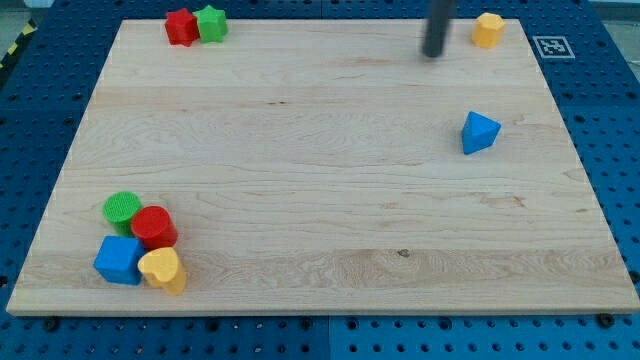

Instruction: Push the yellow hexagon to the top center of the board

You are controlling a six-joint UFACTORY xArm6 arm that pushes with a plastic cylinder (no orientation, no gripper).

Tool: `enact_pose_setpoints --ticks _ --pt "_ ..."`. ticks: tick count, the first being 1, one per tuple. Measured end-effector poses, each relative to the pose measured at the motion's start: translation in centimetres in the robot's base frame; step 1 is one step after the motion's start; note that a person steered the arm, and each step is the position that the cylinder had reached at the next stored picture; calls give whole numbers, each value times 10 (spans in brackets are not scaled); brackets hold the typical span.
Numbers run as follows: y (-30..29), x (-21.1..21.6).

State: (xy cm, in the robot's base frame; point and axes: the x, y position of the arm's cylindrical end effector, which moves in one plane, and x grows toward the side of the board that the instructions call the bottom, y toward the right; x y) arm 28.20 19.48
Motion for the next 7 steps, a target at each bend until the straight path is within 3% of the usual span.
enact_pose_setpoints --ticks 1,2,4,7 --pt "100 11" --pt "151 5" --pt "134 -66" --pt "88 -66"
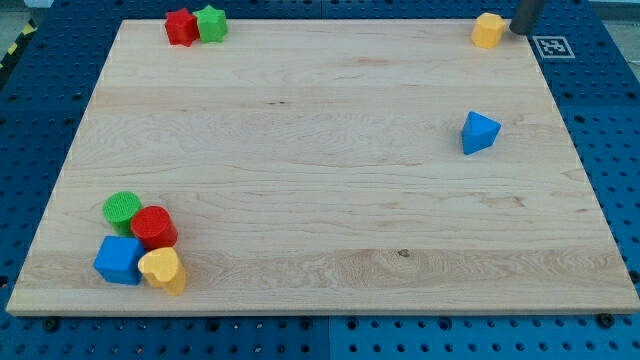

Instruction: Push the yellow hexagon to the top center of the board

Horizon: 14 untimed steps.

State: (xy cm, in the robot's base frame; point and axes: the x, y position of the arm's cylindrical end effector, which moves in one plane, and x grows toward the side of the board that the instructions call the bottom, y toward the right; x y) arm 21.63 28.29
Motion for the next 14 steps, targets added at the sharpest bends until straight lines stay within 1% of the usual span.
enact_pose_setpoints --ticks 2,4,5,6,7,9,10,13,14 --pt "-39 2" --pt "-66 37" --pt "-86 15" --pt "-95 2" --pt "-102 2" --pt "-133 -3" --pt "-153 -19" --pt "-206 -17" --pt "-211 2"
